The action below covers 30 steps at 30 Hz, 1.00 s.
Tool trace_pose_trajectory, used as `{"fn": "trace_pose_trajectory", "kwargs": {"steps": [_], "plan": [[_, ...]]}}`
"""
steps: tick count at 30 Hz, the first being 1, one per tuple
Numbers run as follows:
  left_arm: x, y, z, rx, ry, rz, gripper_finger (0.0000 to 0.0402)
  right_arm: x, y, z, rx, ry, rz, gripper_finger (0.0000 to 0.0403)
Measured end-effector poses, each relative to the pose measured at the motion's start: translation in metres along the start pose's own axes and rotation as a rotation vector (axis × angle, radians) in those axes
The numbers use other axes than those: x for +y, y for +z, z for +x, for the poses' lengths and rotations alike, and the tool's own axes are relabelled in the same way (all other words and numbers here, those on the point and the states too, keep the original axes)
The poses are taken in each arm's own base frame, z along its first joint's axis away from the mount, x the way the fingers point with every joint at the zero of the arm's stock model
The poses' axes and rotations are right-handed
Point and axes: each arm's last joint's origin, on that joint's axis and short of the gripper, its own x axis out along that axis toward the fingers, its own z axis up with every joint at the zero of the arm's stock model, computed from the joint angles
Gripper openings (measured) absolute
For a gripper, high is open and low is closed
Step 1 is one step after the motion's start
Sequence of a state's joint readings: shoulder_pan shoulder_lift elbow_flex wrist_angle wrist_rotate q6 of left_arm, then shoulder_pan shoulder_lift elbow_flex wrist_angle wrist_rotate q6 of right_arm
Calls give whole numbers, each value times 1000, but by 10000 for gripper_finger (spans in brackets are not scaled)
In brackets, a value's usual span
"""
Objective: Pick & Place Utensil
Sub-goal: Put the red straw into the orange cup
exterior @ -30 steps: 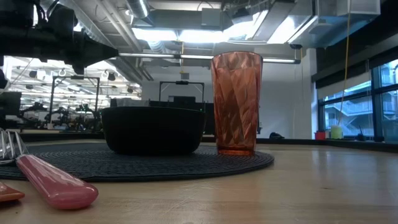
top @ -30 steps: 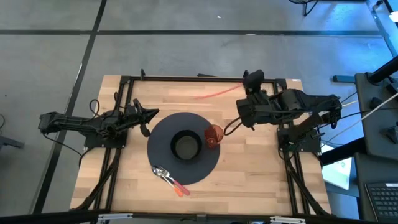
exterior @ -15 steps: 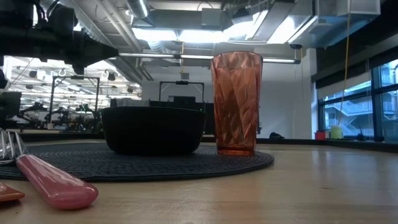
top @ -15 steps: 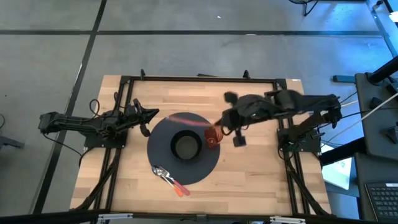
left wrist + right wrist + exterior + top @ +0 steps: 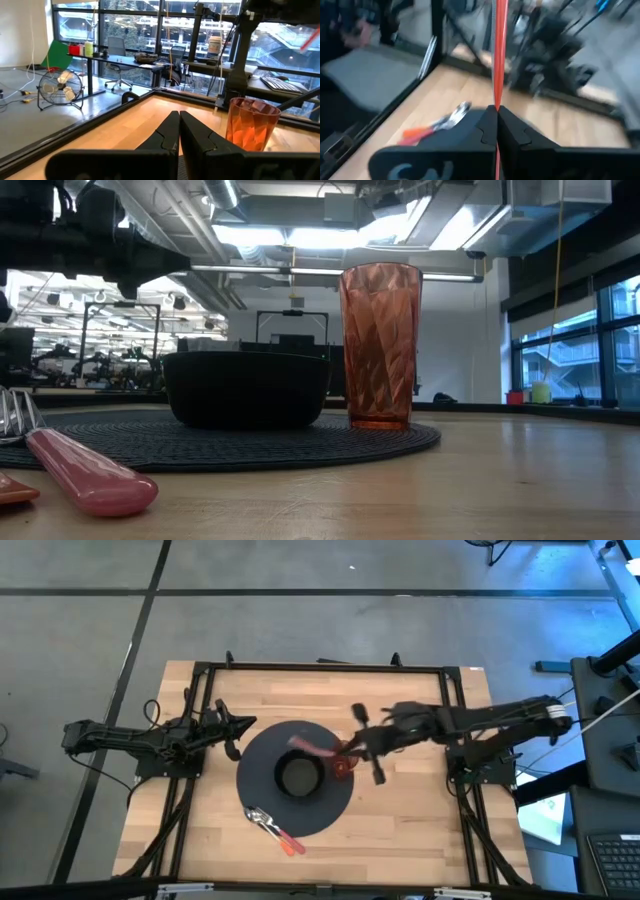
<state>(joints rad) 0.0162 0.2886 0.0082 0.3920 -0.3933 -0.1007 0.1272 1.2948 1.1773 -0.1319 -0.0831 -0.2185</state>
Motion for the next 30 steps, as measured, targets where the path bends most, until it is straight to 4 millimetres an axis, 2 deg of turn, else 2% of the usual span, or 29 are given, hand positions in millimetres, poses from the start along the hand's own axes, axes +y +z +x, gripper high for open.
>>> {"fn": "trace_pose_trajectory", "kwargs": {"steps": [3,7,11,15,19,30], "plan": [[0,0,0,-1,5,1,8,6,-22,-14,-140,-21,-7,0],[0,0,0,-1,8,1,8,10,-69,-19,-245,-54,27,0],[0,0,0,-1,8,-1,8,13,-96,-27,-376,-102,54,0],[0,0,0,-1,9,-1,8,17,-125,-28,-341,-148,94,0],[0,0,0,-2,14,-1,8,16,-136,-27,-319,-221,144,0],[1,0,0,-4,36,1,8,16,-155,0,-223,-219,112,1]]}}
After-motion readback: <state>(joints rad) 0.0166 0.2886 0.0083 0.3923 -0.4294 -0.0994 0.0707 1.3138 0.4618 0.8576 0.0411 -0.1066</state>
